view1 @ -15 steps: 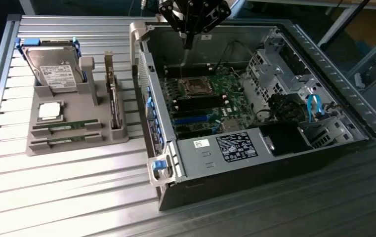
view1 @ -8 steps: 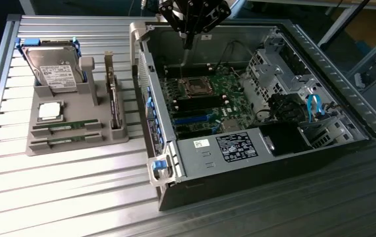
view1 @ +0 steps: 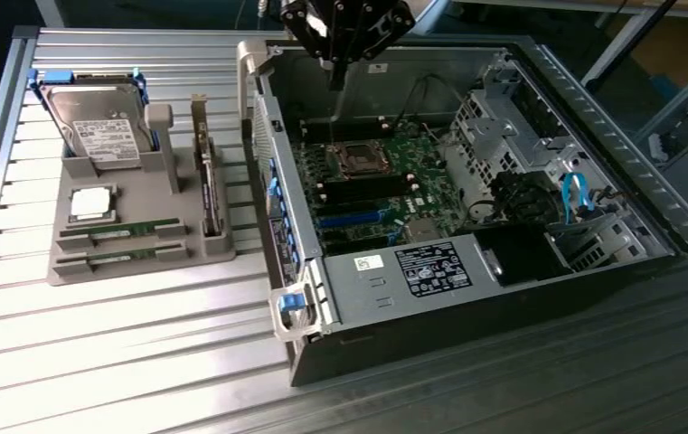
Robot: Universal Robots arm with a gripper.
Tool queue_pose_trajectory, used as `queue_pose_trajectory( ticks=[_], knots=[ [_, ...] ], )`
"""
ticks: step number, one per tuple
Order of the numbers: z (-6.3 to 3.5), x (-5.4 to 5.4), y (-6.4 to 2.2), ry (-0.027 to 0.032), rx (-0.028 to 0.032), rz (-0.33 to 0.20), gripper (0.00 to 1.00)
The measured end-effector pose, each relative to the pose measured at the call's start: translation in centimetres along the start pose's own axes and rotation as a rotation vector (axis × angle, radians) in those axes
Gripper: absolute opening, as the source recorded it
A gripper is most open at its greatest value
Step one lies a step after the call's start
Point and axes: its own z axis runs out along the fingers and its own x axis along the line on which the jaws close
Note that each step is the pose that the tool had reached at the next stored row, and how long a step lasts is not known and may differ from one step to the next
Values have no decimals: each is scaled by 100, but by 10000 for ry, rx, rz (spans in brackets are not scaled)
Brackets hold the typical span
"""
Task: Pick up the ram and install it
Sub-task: 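Reach for the ram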
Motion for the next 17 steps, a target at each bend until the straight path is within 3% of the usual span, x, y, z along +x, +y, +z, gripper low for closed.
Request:
queue_pose_trajectory(
  ticks=[17],
  knots=[
    [-10, 368, -28, 0, 0, 2, 10]
  ],
)
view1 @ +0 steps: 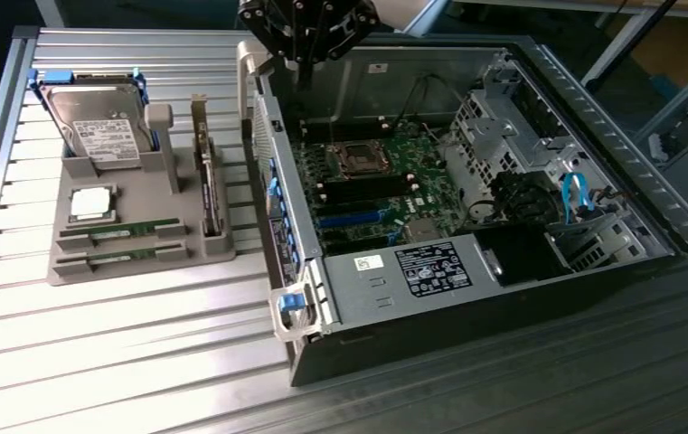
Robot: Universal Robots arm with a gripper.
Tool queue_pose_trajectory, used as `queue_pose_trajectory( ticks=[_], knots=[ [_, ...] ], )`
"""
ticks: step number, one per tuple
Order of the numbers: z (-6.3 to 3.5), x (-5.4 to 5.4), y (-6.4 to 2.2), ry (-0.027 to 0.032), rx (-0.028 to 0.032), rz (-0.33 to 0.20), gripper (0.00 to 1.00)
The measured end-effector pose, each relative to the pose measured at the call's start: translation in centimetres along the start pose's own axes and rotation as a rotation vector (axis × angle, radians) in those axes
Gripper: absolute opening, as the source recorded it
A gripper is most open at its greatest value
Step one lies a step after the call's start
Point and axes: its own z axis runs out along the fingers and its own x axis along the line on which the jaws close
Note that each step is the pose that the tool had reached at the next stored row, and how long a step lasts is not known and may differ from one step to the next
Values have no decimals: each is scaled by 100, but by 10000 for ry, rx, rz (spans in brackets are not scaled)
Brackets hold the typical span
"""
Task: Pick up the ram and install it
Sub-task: 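Reach for the ram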
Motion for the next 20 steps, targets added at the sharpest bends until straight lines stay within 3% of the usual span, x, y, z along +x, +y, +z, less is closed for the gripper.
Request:
queue_pose_trajectory(
  ticks=[17, 20],
  knots=[
    [-12, 410, -31, -2, 0, -1, 10],
    [-15, 549, -41, -3, -1, -1, 10]
  ],
)
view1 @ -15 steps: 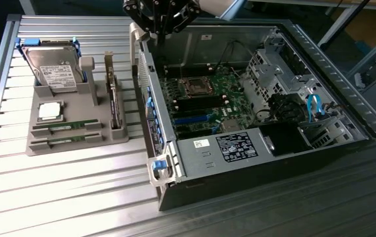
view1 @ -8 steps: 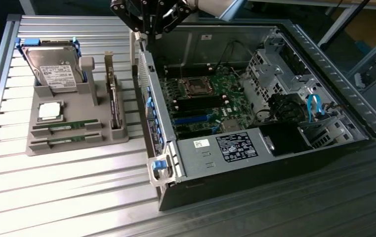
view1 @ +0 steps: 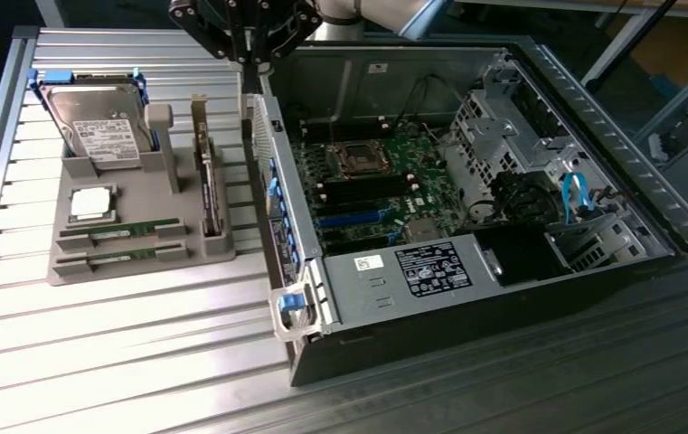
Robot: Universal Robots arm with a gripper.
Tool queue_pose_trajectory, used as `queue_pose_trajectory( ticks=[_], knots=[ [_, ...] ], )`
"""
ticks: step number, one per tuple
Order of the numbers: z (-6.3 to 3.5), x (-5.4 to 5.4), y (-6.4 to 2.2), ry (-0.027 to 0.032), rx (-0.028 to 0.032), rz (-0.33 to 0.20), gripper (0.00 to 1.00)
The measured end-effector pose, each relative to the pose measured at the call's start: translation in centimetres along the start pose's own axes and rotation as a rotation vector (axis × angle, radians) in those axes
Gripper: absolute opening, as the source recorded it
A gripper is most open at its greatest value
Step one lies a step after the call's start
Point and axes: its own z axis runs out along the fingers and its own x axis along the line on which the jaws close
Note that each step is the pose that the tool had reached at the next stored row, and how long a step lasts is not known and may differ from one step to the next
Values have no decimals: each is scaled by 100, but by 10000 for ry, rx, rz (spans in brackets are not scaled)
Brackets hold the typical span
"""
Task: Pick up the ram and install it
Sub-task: 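Reach for the ram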
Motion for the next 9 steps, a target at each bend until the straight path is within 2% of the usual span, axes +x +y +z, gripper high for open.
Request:
queue_pose_trajectory(
  ticks=[6, 9],
  knots=[
    [-6, 188, -14, -1, 0, -1, 10],
    [-10, 341, -26, -3, 1, -1, 10]
  ],
)
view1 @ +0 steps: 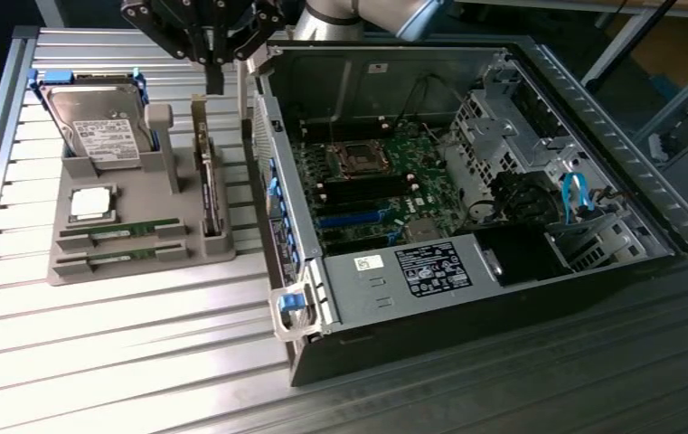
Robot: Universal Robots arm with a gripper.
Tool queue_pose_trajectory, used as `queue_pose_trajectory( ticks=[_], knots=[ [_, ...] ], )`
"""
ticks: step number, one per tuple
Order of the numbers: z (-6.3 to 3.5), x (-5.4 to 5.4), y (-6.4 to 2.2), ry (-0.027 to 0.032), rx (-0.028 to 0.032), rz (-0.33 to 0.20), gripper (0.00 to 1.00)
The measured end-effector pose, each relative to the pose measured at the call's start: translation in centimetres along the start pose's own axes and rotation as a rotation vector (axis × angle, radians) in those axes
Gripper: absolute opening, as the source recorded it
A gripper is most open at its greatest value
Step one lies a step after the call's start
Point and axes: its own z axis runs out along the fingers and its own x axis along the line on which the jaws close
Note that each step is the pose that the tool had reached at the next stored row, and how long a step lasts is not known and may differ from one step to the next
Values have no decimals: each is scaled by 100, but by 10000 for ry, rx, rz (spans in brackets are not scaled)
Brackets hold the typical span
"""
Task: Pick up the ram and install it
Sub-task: 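Reach for the ram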
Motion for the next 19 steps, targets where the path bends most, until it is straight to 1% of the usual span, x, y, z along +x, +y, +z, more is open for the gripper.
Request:
queue_pose_trajectory(
  ticks=[8, 12, 16, 19],
  knots=[
    [-6, 219, -16, -1, -1, 0, 10],
    [-10, 368, -28, -1, -1, 1, 10],
    [-13, 458, -35, 0, 0, 0, 10],
    [-16, 578, -44, -2, -1, 1, 10]
  ],
)
